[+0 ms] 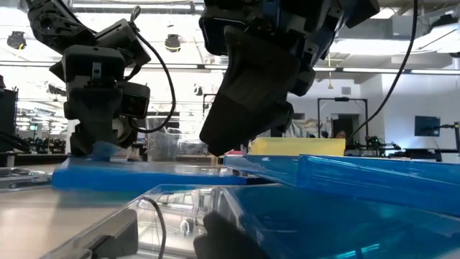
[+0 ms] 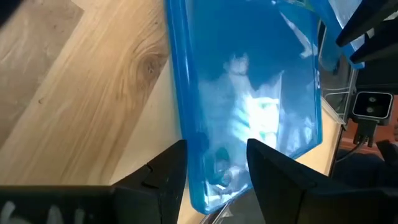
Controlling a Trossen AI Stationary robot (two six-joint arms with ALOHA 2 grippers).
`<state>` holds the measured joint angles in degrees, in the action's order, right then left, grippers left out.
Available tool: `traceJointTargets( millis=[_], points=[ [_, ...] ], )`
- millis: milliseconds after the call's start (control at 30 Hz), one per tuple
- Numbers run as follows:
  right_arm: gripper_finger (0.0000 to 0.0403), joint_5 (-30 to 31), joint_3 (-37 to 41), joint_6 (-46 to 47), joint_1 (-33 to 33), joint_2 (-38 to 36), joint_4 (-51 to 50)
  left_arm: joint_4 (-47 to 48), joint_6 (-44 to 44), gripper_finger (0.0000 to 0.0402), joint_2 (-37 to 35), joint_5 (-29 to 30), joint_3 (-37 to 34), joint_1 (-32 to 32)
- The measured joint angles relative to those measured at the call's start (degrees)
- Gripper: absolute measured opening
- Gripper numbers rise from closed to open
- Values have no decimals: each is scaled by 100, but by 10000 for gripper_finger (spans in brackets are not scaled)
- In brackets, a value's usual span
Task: Pick & place jewel cases by type
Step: Put the left blue CD case into the transparent bin
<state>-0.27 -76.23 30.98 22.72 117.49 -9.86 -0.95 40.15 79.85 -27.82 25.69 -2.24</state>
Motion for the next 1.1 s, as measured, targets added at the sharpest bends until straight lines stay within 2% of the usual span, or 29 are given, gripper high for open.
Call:
traceJointTargets(
  millis=[267,433,600,1100],
  points=[
    [107,-403,0,0,85,16,204,15,-1,160,-2,114,0,0],
    [107,-730,-41,114,161,364,620,9,1,160,-6,102,-25,4],
    [107,-616,-231,560,164,648,687,73,14,160,-7,7,-63,42],
    [107,-415,-323,699,129,688,651,31,84,160,-7,-17,-63,39]
  ],
)
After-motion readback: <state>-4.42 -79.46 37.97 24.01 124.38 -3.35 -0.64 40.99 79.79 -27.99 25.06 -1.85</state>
